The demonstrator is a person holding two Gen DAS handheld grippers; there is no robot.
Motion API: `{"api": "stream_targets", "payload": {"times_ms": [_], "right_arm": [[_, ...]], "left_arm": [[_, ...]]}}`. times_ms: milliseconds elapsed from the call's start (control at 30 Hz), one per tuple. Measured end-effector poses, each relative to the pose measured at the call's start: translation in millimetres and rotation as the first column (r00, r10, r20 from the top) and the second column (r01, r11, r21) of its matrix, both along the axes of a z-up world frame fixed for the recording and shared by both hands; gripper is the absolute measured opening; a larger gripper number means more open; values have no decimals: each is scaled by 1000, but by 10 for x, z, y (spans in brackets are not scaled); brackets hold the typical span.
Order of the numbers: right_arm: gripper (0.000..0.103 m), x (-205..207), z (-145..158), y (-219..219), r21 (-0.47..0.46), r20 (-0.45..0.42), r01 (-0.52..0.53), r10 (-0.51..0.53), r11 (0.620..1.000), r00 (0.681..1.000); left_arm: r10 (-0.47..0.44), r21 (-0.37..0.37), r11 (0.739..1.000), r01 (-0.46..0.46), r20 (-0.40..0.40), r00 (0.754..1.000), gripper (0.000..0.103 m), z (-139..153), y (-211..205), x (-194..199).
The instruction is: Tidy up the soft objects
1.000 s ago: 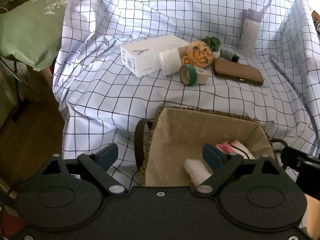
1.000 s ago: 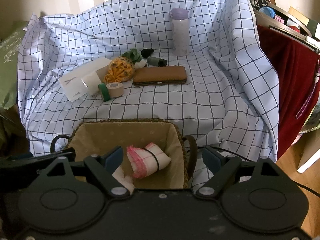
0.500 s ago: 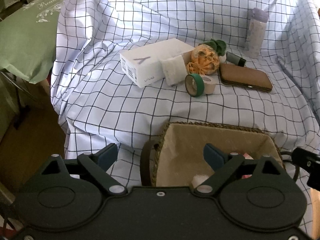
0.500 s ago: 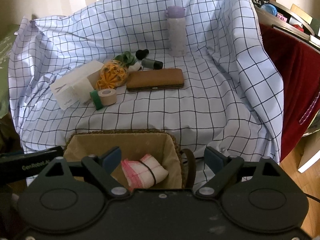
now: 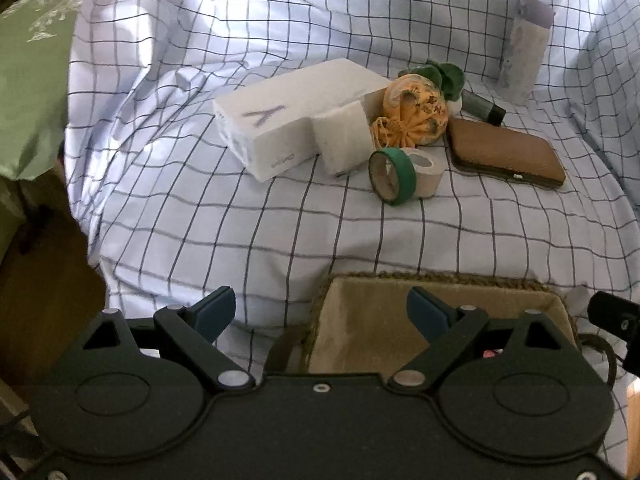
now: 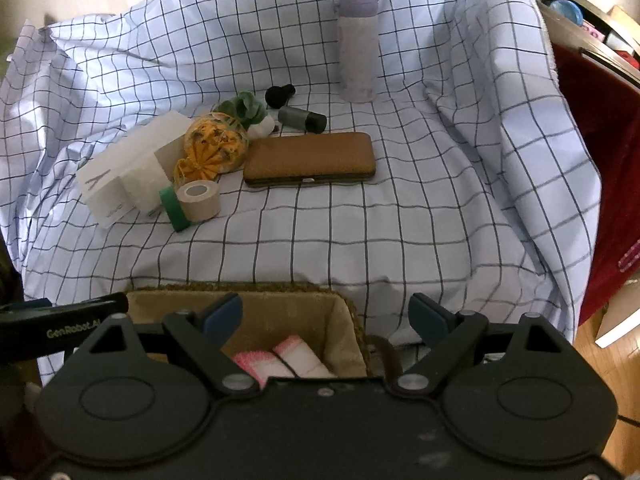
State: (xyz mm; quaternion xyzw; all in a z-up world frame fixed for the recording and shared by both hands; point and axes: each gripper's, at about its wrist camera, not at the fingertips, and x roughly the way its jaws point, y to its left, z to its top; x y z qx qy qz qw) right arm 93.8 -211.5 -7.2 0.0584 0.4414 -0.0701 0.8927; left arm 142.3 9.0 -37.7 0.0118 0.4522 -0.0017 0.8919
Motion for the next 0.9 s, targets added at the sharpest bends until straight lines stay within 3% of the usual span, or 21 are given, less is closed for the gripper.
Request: {"api": "stream_targets", "payload": {"times_ms": [433, 900], "right_arm": [[90, 687, -78, -40, -3, -24, 6, -6, 1000, 1000], [90, 1310, -291, 365, -52, -29, -92, 91, 994, 995]], "left_arm": [[-60, -27, 998, 59, -20, 998, 89, -107, -88, 582], [7, 4, 1000, -7, -36, 999, 89, -253, 164, 692]]}}
